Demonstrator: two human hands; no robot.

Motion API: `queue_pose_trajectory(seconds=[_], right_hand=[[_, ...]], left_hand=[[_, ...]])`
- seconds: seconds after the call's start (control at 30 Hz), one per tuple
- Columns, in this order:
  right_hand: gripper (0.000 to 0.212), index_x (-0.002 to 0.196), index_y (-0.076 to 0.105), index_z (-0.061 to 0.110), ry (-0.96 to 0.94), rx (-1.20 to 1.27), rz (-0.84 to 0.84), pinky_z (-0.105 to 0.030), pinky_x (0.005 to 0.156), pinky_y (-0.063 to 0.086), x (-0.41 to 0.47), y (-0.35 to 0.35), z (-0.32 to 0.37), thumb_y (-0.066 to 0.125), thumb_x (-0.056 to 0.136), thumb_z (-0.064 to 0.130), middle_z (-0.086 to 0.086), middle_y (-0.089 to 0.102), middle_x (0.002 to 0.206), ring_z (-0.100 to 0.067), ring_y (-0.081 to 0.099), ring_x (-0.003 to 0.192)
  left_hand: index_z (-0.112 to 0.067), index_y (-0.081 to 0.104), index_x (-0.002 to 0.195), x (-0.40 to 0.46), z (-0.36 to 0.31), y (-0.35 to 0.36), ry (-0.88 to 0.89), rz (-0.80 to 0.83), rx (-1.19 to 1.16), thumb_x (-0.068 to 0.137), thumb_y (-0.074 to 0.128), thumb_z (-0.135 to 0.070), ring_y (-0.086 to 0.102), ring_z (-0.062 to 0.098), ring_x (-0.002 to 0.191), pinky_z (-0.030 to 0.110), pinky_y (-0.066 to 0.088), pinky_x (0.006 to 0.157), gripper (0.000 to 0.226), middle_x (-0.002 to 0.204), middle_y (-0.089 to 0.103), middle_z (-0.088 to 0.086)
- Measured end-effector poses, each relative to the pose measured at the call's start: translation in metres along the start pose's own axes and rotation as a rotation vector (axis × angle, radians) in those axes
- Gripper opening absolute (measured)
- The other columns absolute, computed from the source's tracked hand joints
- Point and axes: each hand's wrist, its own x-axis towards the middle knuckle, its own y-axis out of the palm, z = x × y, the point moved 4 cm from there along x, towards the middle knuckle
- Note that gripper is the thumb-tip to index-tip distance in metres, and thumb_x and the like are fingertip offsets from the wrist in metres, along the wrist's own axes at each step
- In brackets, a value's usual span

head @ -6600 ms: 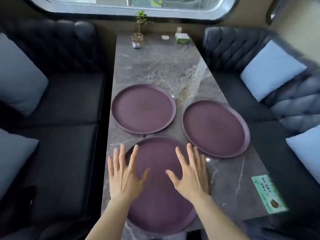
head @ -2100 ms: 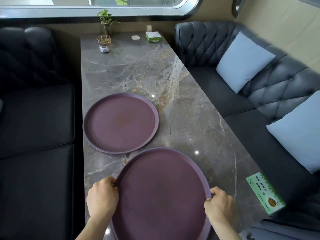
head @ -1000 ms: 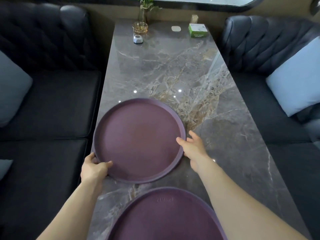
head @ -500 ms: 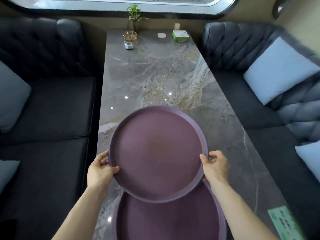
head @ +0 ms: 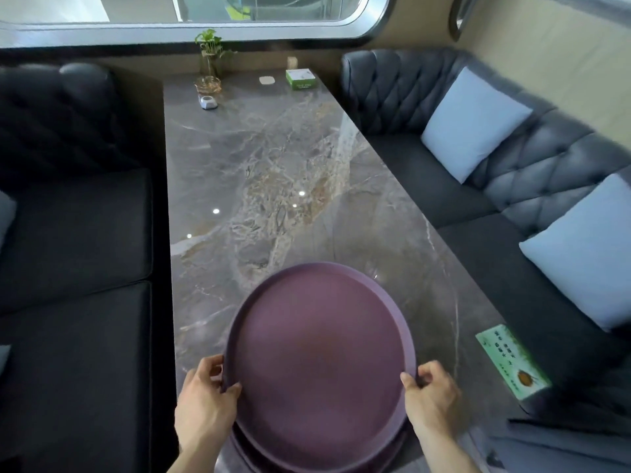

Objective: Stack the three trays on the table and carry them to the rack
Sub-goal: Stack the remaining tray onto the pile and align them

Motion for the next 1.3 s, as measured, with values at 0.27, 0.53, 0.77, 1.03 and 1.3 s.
queue_pose_trajectory(seconds=[0.27, 0.53, 0.77, 1.03, 1.3], right_hand=[[0.024, 0.069, 0.057, 0.016, 0.05, -0.017, 0.023, -0.031, 0.057, 0.041, -0.015, 0.003, -0.023, 0.079, 0.078, 0.022, 0.0, 0.064, 0.065, -0.028, 0.057, 0.07], [0.025, 0.068, 0.057, 0.014, 0.009, -0.045, 0.035, -0.029, 0.052, 0.034, -0.017, 0.0, -0.02, 0.079, 0.079, 0.02, 0.002, 0.064, 0.056, -0.026, 0.056, 0.064], [0.025, 0.068, 0.056, 0.011, 0.001, -0.07, 0.025, -0.029, 0.051, 0.032, -0.018, -0.001, -0.018, 0.076, 0.082, 0.017, 0.001, 0.062, 0.056, -0.026, 0.054, 0.063], [0.027, 0.066, 0.053, 0.011, -0.01, -0.082, 0.023, -0.031, 0.056, 0.044, -0.018, 0.003, -0.019, 0.076, 0.08, 0.015, -0.003, 0.062, 0.055, -0.03, 0.056, 0.063], [0.028, 0.065, 0.053, 0.012, -0.018, -0.114, 0.024, -0.033, 0.058, 0.049, -0.016, 0.004, -0.018, 0.078, 0.078, 0.017, -0.003, 0.062, 0.054, -0.03, 0.058, 0.063]], left_hand=[[-0.035, 0.064, 0.113, -0.011, 0.007, 0.002, 0.043, -0.021, 0.078, 0.07, 0.078, -0.013, 0.066, 0.019, 0.097, 0.034, 0.043, 0.077, 0.05, 0.104, 0.069, -0.008], [-0.03, 0.069, 0.115, -0.013, 0.01, 0.001, 0.077, -0.028, 0.112, 0.068, 0.079, -0.011, 0.068, 0.017, 0.088, 0.035, 0.049, 0.08, 0.052, 0.098, 0.066, -0.006], [-0.03, 0.066, 0.121, -0.011, 0.01, 0.002, 0.075, -0.016, 0.153, 0.07, 0.077, -0.012, 0.063, 0.023, 0.093, 0.037, 0.047, 0.082, 0.056, 0.092, 0.068, -0.003], [-0.036, 0.052, 0.138, -0.012, 0.007, 0.0, 0.123, -0.016, 0.183, 0.07, 0.078, -0.012, 0.054, 0.016, 0.081, 0.035, 0.043, 0.075, 0.077, 0.083, 0.065, -0.006], [-0.043, 0.048, 0.141, -0.011, 0.004, 0.0, 0.13, 0.017, 0.225, 0.07, 0.076, -0.014, 0.06, 0.018, 0.082, 0.034, 0.045, 0.071, 0.082, 0.084, 0.063, -0.004]])
